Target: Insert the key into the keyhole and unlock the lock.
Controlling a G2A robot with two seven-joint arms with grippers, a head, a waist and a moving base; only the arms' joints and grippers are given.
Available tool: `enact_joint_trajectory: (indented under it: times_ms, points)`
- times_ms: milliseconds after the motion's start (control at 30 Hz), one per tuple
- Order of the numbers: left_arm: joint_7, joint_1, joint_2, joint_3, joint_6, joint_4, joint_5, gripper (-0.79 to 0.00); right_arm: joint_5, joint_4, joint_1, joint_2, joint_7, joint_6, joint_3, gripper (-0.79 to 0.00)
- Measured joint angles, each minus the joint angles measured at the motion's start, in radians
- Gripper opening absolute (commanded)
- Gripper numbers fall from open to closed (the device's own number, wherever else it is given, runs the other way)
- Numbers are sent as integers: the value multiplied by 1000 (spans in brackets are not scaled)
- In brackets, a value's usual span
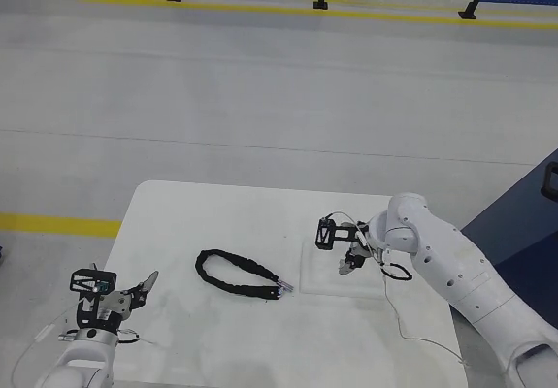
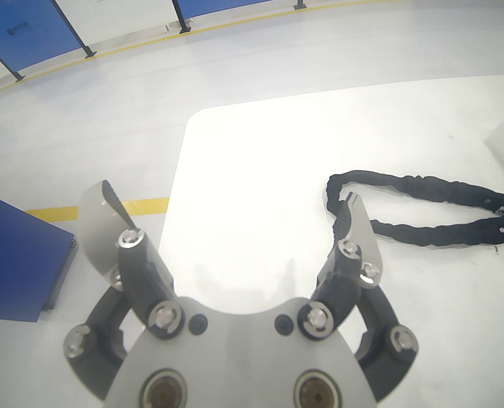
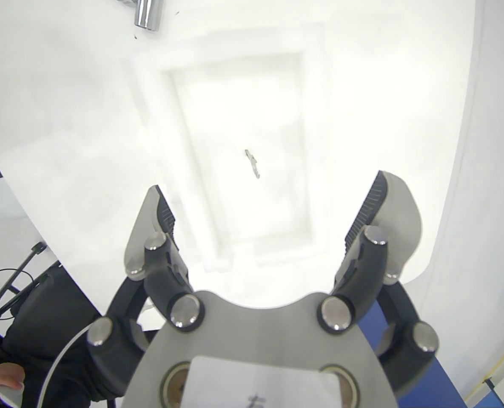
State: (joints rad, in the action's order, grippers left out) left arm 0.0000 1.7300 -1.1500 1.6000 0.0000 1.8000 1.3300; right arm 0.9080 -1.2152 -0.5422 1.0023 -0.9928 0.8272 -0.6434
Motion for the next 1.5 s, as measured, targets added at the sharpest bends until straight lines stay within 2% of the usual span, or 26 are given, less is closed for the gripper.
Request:
enact_joint_trajectory:
  times_ms: [100, 233, 333, 400, 500, 1233, 1367, 1467, 1500]
  points:
    - [0, 0, 0, 0, 0, 0, 0, 0, -3, 17, -4, -6, 28, 28, 7, 0]
    - [0, 0, 0, 0, 0, 0, 0, 0, 8, 35, -12, -6, 65, 35, 9, -182]
    - [0, 0, 0, 0, 0, 0, 0, 0, 23, 48, -19, 0, 97, 29, 17, -203]
    - [0, 0, 0, 0, 0, 0, 0, 0, 33, 61, -22, 4, 115, 26, 24, -274]
    - [0, 0, 0, 0, 0, 0, 0, 0, 49, 91, -21, 14, 142, 23, 37, -336]
    - [0, 0, 0, 0, 0, 0, 0, 0, 108, 280, 16, 80, 254, 26, 96, -434]
    - [0, 0, 0, 0, 0, 0, 0, 0, 117, 306, 23, 91, 265, 30, 105, -480]
    - [0, 0, 0, 0, 0, 0, 0, 0, 124, 322, 30, 99, 272, 36, 110, -588]
    - [0, 0, 0, 0, 0, 0, 0, 0, 126, 326, 32, 101, 273, 37, 111, -674]
